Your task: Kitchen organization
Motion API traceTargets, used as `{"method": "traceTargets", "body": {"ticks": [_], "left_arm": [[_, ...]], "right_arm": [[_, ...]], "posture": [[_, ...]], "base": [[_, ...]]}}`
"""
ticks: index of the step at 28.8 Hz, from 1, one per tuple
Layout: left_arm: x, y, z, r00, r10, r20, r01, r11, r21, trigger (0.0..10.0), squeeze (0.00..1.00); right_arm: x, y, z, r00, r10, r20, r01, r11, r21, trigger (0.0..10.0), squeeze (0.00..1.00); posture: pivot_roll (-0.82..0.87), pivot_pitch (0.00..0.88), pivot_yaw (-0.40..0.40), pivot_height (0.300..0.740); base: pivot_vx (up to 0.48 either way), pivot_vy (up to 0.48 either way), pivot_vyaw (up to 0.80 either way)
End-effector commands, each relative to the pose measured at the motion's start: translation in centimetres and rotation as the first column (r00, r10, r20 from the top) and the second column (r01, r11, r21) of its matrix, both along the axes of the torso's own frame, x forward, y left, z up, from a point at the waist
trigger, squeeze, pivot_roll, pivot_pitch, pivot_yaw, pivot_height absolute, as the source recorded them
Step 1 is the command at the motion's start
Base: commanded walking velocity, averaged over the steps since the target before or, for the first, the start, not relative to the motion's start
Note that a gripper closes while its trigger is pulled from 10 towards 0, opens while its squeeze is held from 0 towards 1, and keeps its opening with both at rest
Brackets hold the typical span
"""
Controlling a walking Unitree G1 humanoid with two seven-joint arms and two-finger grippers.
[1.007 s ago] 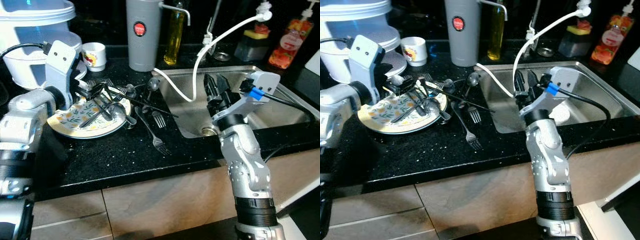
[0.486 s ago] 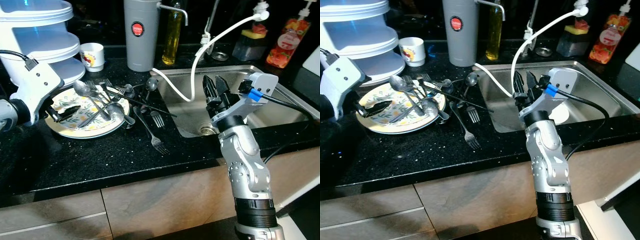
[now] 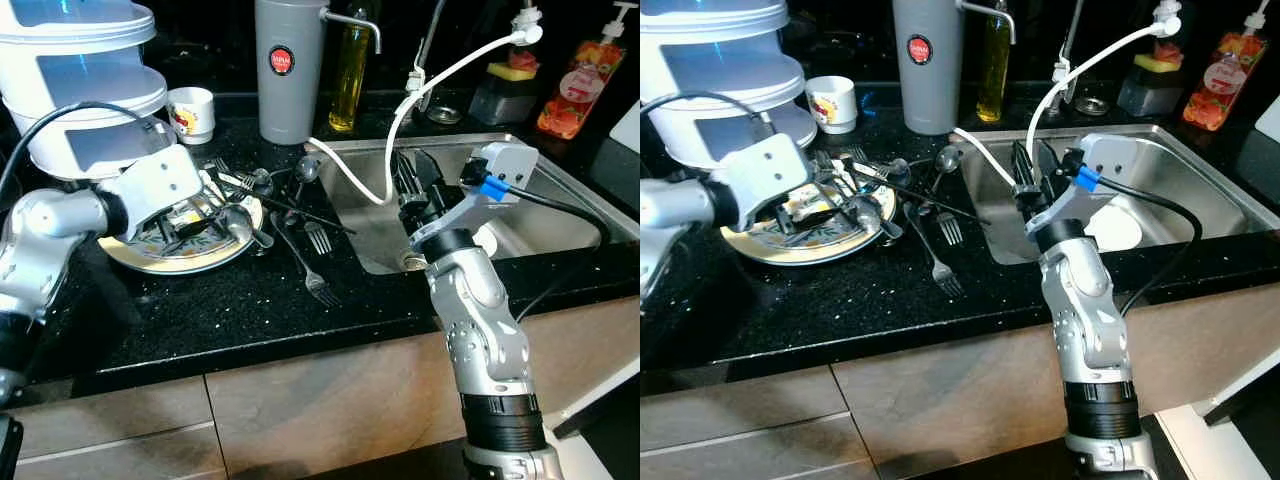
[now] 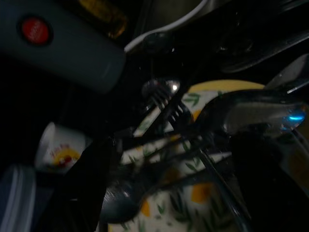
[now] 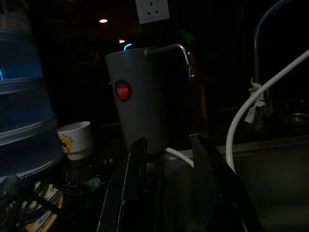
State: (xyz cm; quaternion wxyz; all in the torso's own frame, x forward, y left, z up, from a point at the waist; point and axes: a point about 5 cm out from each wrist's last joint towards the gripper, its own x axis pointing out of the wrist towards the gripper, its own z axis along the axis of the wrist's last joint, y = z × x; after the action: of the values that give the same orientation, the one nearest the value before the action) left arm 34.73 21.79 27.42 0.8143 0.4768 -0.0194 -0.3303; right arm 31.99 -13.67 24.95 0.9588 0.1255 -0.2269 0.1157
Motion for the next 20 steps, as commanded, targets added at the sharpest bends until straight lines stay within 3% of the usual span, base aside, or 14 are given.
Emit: {"method": "traceTargets", "body": {"ticks": [1, 2, 4, 7, 8, 9, 20], "left_arm": [[0.5, -0.1, -0.5, 1.000, -0.026, -0.007, 0.026, 0.991, 0.134, 10.0, 0.00], [0.5, -0.1, -0.5, 1.000, -0.026, -0.007, 0.026, 0.991, 0.134, 10.0, 0.00], [0.9, -0.1, -0.7, 0.999, -0.047, 0.004, 0.044, 0.966, 0.253, 10.0, 0.00], [1.1, 0.0, -0.8, 0.998, -0.057, 0.008, 0.052, 0.952, 0.302, 10.0, 0.00], [1.5, 0.1, -1.0, 0.997, -0.073, 0.029, 0.056, 0.916, 0.398, 10.0, 0.00], [1.7, 0.1, -1.1, 0.996, -0.084, 0.035, 0.061, 0.904, 0.422, 10.0, 0.00], [2.7, -0.8, -2.1, 0.981, -0.135, 0.142, 0.050, 0.872, 0.486, 10.0, 0.00]], "right_arm": [[0.0, 0.0, -0.2, 1.000, -0.006, -0.006, 0.006, 1.000, 0.000, 10.0, 0.00], [0.0, 0.0, -0.2, 1.000, -0.006, -0.006, 0.006, 1.000, 0.000, 10.0, 0.00], [0.0, 0.1, -0.2, 1.000, -0.004, -0.004, 0.004, 1.000, 0.001, 10.0, 0.00], [0.0, 0.1, -0.2, 1.000, -0.004, -0.004, 0.004, 1.000, 0.001, 10.0, 0.00], [-0.1, 0.0, -0.2, 1.000, -0.009, -0.003, 0.009, 1.000, 0.003, 10.0, 0.00], [-0.1, -0.1, -0.2, 1.000, -0.011, -0.004, 0.011, 1.000, 0.004, 10.0, 0.00], [-0.1, -0.1, -0.2, 1.000, -0.014, -0.004, 0.014, 1.000, 0.006, 10.0, 0.00]], "posture": [[0.12, 0.004, -0.021, 0.740], [0.12, 0.004, -0.021, 0.740], [0.12, 0.004, -0.019, 0.740], [0.12, 0.004, -0.017, 0.740], [0.12, 0.005, -0.014, 0.740], [0.12, 0.005, -0.014, 0.740], [0.11, 0.007, -0.013, 0.740]], "base": [[0.000, 0.000, 0.00], [0.000, 0.000, 0.00], [0.000, 0.000, 0.00], [0.000, 0.000, 0.00], [0.000, 0.000, 0.00], [0.000, 0.000, 0.00], [0.000, 0.000, 0.00]]}}
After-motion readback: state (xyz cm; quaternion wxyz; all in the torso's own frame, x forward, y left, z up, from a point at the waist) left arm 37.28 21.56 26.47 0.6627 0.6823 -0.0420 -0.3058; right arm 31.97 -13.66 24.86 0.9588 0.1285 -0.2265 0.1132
